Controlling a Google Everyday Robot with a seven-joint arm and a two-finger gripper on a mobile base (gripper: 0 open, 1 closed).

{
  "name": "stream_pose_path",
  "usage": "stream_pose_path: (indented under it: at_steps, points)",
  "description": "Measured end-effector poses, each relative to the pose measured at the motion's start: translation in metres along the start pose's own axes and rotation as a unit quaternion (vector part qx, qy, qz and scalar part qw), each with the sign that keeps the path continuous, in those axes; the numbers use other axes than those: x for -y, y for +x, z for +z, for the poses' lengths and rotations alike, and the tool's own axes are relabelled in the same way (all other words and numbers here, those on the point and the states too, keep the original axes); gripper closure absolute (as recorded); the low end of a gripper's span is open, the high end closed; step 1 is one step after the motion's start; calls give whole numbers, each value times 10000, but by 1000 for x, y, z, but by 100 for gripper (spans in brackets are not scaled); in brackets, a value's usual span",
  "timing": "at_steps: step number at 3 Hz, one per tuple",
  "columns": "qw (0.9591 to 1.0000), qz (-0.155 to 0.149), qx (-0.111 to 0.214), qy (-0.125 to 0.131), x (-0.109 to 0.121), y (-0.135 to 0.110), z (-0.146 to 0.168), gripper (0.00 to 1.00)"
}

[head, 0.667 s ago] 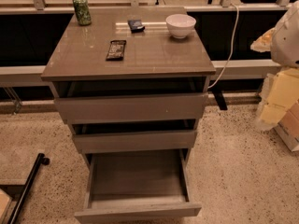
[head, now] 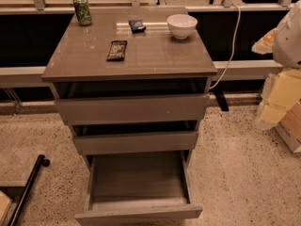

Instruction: Close bottom drawer

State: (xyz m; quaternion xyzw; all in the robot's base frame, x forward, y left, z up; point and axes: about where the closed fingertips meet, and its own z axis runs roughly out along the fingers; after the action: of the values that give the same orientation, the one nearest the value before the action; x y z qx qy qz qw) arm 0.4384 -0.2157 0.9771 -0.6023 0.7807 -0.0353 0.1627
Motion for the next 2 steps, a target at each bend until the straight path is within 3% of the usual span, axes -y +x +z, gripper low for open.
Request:
stream_pose_path:
  at_steps: [1, 2]
  points:
    - [9999, 79, 86, -36, -4, -3, 14, 32]
    - [9996, -69, 201, -160, -16, -6, 52, 62]
